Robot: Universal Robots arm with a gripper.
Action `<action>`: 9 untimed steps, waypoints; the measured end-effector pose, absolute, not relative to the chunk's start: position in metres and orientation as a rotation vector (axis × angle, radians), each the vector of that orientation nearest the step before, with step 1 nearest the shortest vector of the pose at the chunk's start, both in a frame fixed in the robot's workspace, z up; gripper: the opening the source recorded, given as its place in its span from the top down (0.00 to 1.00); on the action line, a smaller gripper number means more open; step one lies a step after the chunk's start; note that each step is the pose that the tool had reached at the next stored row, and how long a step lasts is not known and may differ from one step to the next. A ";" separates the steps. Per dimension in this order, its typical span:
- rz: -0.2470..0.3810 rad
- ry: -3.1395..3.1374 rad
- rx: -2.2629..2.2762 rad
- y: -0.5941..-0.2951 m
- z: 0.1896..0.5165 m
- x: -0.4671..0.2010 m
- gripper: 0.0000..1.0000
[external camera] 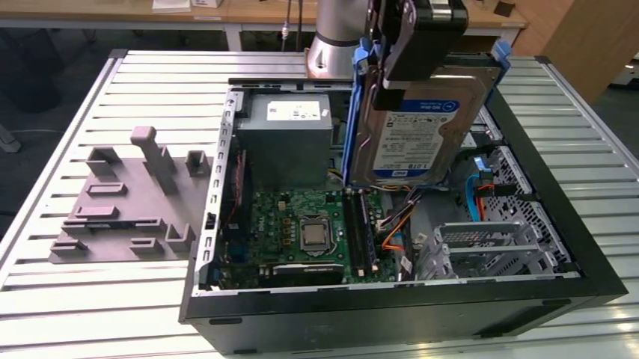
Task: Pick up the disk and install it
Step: 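Insert the disk into the insertion slot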
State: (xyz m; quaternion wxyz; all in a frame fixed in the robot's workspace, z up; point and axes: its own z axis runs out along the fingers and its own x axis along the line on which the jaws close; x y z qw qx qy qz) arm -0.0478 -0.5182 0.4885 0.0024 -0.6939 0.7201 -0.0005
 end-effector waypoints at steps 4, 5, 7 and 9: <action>-0.002 2.259 -2.176 -0.524 0.488 -0.048 0.64; -0.002 2.259 -2.177 -0.524 0.488 -0.047 0.64; -0.002 2.259 -2.177 -0.525 0.487 -0.046 0.64; -0.001 2.259 -2.177 -0.525 0.487 -0.044 0.64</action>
